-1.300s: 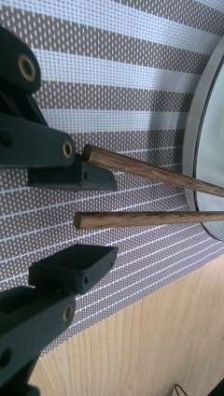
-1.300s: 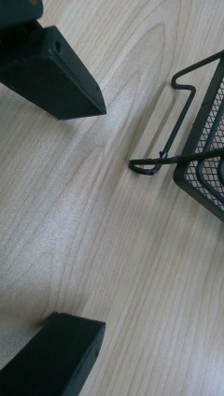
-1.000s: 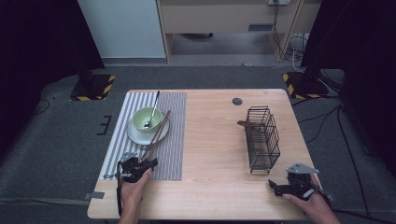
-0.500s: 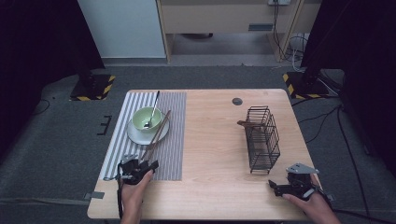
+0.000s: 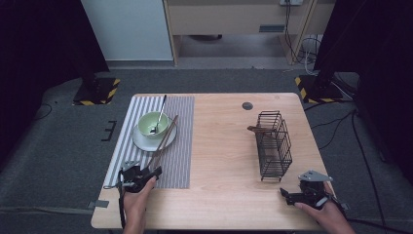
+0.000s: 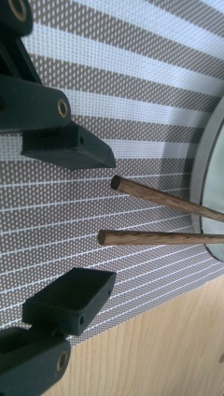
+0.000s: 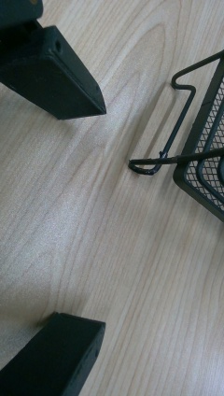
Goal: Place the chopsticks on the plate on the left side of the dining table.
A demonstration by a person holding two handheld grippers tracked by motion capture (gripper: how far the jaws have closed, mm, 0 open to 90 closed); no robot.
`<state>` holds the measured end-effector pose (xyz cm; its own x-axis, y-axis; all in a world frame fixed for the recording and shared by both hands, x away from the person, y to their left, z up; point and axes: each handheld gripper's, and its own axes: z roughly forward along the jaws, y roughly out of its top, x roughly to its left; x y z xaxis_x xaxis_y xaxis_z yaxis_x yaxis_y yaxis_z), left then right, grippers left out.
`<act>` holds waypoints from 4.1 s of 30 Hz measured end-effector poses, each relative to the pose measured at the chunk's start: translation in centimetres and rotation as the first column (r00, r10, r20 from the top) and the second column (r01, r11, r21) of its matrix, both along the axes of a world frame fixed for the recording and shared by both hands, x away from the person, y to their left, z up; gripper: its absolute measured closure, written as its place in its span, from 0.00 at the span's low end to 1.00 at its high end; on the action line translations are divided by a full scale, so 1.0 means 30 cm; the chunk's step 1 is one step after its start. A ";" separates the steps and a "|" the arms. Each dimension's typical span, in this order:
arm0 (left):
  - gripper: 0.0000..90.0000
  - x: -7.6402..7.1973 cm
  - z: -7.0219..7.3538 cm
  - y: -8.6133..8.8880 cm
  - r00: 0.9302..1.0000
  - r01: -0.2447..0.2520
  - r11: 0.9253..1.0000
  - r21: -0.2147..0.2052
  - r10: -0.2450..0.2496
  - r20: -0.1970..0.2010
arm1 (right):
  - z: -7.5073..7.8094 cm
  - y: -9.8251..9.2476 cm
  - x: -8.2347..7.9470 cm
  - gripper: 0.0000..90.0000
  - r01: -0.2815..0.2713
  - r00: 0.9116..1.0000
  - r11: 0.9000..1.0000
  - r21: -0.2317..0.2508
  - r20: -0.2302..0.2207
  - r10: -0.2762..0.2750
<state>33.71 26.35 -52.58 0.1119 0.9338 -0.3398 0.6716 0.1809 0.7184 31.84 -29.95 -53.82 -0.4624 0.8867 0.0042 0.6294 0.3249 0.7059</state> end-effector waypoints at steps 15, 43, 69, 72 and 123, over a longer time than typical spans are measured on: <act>0.34 0.024 0.037 0.033 0.996 0.021 0.999 0.044 -0.025 0.087 | 0.000 0.000 0.000 0.01 -0.001 1.000 1.000 -0.001 0.001 0.001; 0.27 0.106 0.001 -0.030 0.990 0.094 0.980 0.175 -0.110 0.084 | 0.000 0.000 0.001 0.00 -0.002 1.000 1.000 -0.002 0.002 0.002; 0.54 0.116 -0.007 -0.027 0.996 0.064 0.965 0.253 -0.079 0.052 | 0.000 0.000 0.001 0.00 -0.001 1.000 1.000 -0.001 0.001 0.001; 0.58 0.115 -0.004 -0.026 0.996 0.059 0.965 0.256 -0.075 0.054 | 0.000 0.000 0.001 0.00 -0.002 1.000 1.000 -0.003 0.002 0.002; 0.51 0.098 0.001 -0.003 0.996 0.069 0.947 0.312 -0.083 0.031 | 0.000 0.000 0.002 0.00 -0.002 1.000 1.000 -0.003 0.001 0.002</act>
